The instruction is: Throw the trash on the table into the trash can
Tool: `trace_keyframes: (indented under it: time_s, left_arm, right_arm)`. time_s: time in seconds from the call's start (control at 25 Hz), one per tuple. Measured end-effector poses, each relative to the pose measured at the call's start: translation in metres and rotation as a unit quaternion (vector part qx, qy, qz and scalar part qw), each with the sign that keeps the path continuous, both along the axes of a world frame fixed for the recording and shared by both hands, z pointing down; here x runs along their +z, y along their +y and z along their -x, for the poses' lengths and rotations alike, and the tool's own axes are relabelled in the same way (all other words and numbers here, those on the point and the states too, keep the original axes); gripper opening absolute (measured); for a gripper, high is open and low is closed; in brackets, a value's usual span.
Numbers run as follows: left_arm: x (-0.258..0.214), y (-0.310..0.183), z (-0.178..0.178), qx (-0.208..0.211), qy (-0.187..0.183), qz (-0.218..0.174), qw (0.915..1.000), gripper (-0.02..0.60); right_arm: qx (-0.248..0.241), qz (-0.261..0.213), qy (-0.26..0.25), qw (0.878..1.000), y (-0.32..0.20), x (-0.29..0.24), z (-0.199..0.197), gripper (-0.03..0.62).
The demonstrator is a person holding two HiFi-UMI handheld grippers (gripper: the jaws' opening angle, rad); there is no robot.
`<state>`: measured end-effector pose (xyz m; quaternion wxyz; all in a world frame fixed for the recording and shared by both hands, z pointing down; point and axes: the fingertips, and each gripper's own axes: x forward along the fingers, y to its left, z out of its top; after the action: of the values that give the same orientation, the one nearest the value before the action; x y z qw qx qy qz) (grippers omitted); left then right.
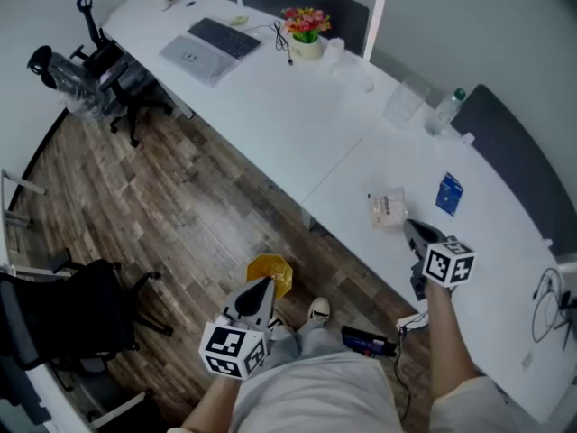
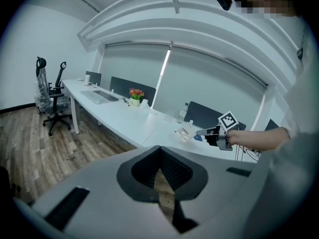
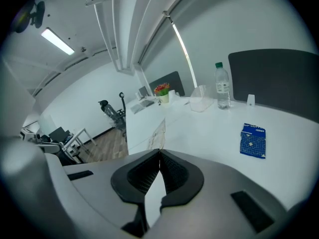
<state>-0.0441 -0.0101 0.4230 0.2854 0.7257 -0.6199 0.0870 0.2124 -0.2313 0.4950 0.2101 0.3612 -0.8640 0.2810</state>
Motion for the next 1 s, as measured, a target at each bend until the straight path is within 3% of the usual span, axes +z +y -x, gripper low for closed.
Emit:
trace_keyframes:
  time_s: [0.44,1.0]
  left_arm:
    - [-0.028,0.042,0.048,-0.043,-0.011,-0.036,0.9984,0.0]
    - [-0.022,0.108,0.094,-0.127,-0.012,-0.039,0.9911,0.0]
  right_arm:
    - [-0.09,-0.001,-0.06,0.994,0.093,-0.051,0.107,0.032]
    - [-0.212,0.016,-0.055,0.976,0.161,-0.036,0.203,0.032]
